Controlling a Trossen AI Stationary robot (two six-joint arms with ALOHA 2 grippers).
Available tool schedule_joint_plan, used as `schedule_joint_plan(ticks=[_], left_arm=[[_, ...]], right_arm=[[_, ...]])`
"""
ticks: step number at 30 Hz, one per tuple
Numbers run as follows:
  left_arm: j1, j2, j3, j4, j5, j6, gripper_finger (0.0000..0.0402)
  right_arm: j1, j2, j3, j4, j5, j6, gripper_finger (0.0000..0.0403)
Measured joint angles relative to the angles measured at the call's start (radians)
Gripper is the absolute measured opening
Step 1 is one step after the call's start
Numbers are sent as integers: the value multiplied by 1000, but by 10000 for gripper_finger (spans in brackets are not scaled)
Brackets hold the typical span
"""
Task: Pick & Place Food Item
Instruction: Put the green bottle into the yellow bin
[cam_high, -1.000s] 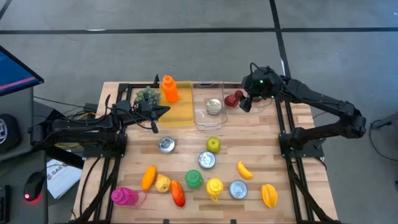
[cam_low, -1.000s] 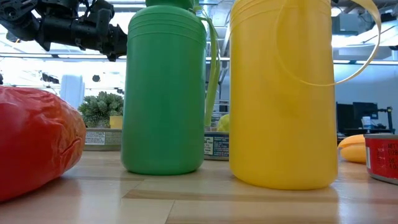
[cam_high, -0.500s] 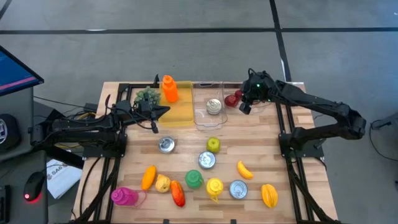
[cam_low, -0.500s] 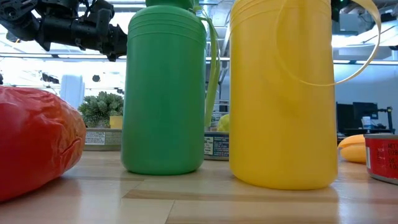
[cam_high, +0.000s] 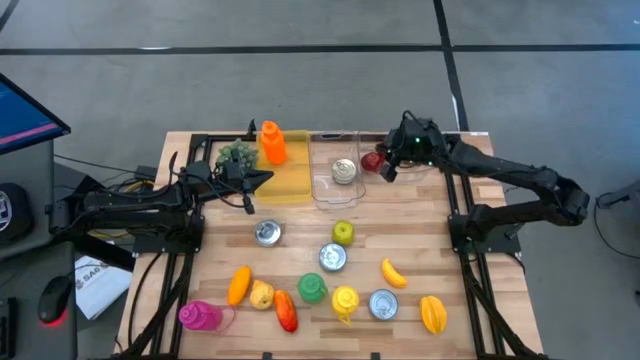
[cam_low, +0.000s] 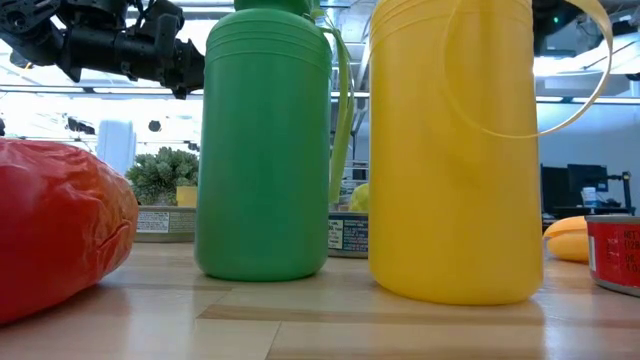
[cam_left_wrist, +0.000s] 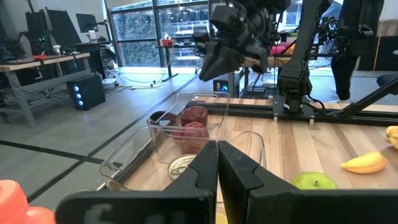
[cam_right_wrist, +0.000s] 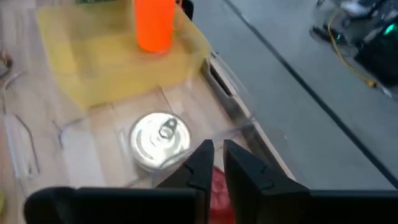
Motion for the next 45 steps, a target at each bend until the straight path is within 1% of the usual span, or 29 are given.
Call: schedule_joint_plan(ticks=[2, 5, 14, 23, 28, 34, 38, 45], left_arm=[[0, 0, 0, -2, 0, 0, 1], [0, 0, 0, -2, 0, 0, 1], [0, 0, 0, -1, 0, 0, 1], [0, 0, 0, 7, 0, 0, 1], [0, 0, 0, 7, 0, 0, 1], [0, 0, 0, 7, 0, 0, 1], [0, 0, 0, 7, 0, 0, 1], [0, 0, 0, 7, 0, -6, 1]], right_arm=[[-2, 0, -47, 71, 2, 2, 33], [-3, -4, -90, 133, 4, 3, 33], [-13, -124, -218, 300, 1, -5, 33], [-11, -286, -354, 336, 2, 26, 33], [-7, -371, -401, 345, 3, 64, 33], [24, -452, -440, 365, 3, 48, 33], [34, -475, -441, 363, 4, 48, 33], [39, -476, -441, 358, 4, 48, 33]])
